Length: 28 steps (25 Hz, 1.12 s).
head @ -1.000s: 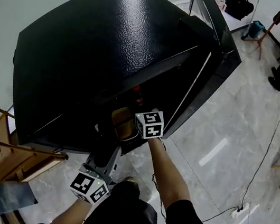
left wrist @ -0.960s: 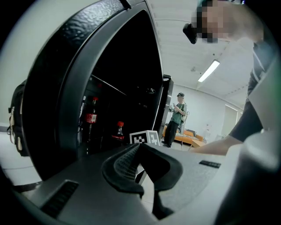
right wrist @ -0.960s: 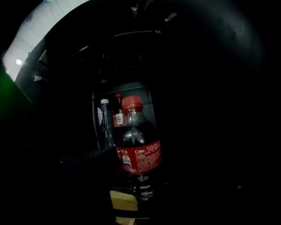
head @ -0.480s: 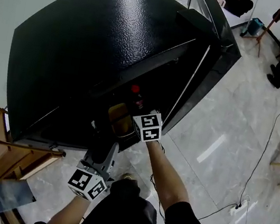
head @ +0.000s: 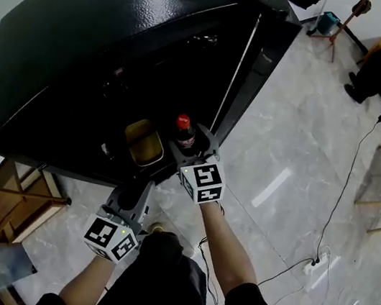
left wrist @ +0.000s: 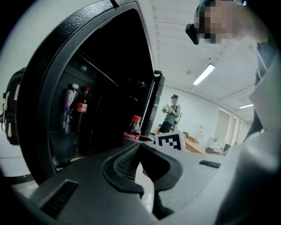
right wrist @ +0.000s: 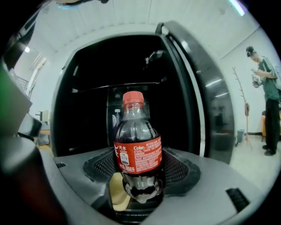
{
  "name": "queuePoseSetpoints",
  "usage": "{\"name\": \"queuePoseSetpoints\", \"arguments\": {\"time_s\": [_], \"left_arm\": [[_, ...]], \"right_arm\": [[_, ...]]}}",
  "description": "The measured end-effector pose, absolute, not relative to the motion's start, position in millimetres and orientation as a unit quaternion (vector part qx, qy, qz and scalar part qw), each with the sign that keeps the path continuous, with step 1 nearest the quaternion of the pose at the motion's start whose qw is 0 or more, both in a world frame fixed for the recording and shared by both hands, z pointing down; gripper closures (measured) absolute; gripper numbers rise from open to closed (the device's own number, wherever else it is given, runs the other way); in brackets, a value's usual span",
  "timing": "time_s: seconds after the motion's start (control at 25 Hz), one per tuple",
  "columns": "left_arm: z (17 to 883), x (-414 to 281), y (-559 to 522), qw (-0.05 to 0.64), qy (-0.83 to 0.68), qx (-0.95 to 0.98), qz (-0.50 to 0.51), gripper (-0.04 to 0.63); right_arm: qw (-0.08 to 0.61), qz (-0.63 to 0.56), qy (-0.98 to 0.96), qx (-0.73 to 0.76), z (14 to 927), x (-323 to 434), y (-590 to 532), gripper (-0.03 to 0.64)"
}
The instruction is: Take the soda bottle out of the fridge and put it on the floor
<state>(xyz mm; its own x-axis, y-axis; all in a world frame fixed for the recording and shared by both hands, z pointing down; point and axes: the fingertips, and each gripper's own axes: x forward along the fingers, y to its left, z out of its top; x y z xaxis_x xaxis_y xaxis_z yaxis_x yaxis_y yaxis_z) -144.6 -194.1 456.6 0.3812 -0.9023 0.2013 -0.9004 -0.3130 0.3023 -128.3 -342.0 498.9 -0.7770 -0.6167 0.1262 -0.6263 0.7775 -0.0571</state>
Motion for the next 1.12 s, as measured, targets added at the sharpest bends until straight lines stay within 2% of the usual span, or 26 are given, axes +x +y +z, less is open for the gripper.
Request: {"name": "queuePoseSetpoints", "arguments": {"time_s": [0.52, 1.12], "left_arm": [[546, -90, -185, 0.165, -0.485, 0.859, 0.017, 0.589], [708, -48, -183, 0.130, -0.427, 0.894, 0.023, 0.589]], "right_arm": [[0.048, 0.060, -0.919, 0.387, 581, -30, -312, 0.296], [0.031, 0.048, -0.914, 0.402, 724, 11, -316, 0.296]]}}
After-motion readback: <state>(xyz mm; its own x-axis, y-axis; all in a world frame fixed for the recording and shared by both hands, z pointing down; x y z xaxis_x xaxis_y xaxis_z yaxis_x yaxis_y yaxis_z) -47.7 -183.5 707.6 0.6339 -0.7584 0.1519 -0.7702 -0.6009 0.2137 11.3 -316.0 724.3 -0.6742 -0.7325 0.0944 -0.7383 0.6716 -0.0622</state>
